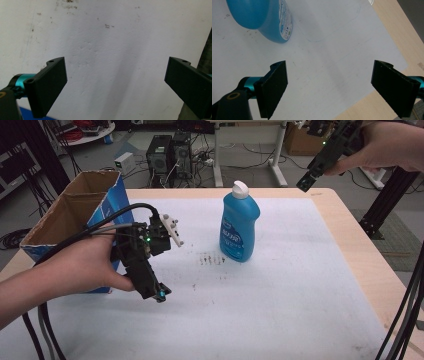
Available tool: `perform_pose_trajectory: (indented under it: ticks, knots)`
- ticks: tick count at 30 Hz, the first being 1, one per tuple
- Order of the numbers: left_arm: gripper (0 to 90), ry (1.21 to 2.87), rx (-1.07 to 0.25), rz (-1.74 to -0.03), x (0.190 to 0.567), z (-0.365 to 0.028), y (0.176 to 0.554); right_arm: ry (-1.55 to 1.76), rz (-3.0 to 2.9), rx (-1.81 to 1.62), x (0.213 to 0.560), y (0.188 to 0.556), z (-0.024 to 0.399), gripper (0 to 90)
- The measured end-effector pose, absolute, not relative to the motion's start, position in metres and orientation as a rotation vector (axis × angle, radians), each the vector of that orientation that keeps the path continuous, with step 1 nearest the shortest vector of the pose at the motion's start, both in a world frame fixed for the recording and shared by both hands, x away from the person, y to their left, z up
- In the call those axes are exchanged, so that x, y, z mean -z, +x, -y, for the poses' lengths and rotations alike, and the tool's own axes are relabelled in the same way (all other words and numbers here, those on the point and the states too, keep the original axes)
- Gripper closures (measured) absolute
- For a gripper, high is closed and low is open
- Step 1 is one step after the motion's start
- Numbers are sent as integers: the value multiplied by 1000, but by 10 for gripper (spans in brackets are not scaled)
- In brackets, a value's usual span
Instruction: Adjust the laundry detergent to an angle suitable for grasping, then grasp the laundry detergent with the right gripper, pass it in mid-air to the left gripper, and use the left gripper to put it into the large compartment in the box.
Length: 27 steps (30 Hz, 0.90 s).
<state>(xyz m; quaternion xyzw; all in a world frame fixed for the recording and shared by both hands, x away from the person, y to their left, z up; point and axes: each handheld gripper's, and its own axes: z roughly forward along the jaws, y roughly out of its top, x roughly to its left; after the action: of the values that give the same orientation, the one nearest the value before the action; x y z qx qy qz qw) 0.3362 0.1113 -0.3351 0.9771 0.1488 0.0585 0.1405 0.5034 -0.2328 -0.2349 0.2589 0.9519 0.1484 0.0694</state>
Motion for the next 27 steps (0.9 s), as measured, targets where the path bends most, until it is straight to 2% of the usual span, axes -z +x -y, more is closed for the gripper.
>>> perform_pose_trajectory:
  ticks: [27]
  knots:
    - [43,2808,-178,-428,330,-117,335,824,-2808,-631,230,481,250,130]
